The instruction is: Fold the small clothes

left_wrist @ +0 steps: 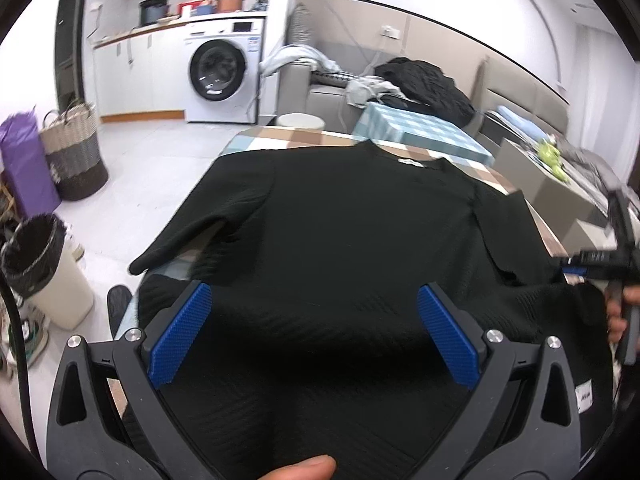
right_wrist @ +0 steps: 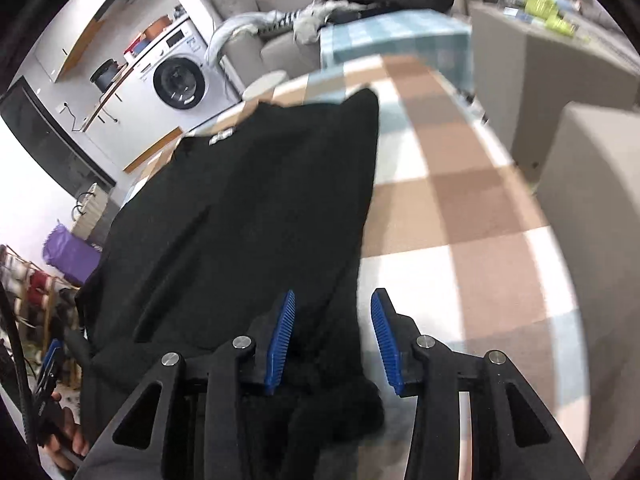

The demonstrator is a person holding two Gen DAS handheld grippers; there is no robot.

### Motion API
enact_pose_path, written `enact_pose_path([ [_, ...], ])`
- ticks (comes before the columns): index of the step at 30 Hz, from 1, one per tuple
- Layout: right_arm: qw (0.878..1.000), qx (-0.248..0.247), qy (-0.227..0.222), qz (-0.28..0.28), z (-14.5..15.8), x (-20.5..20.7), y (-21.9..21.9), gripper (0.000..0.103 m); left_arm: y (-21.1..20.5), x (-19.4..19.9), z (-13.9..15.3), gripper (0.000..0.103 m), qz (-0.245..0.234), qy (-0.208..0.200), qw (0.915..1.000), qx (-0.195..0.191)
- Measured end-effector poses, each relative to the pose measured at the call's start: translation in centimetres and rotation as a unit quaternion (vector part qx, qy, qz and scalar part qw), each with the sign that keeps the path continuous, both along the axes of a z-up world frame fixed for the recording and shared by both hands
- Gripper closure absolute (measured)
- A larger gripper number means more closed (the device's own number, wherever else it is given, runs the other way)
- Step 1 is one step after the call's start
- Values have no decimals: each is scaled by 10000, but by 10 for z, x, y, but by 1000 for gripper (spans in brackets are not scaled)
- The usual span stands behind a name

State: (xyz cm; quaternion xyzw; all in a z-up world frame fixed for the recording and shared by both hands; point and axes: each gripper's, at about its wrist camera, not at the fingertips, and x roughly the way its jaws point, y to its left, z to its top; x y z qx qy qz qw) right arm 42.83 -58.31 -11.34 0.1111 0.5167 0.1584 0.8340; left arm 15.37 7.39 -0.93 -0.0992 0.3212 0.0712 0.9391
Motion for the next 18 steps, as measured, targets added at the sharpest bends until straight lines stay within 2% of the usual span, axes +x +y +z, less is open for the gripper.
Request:
enact_pose_path([
  [2,9998,-132,-4,125,-7,3,8,62,11,0,0,1,193,28,9998,-67],
  [3,9995,-259,-64,171,-8,3,14,67,19,0,-1,1,306,50,9995,-117],
  [4,9991,-345,-136,224,-9,0,15,78,26,0,-3,1,403,73,9990,-163],
  [6,9981,-502,-243,261,-10,1,18,92,43,1,-7,1,669,109,9972,-330],
  [7,9981,-500,-264,245,-11,0,17,95,51,2,-9,1,794,137,9959,-402],
  [11,9970,-668,-297,-241,-9,5,-5,97,76,3,-15,1,1156,229,9920,-445],
  [18,9942,-893,-264,-537,-2,8,-36,97,102,-4,-20,1,1337,236,9897,-456],
])
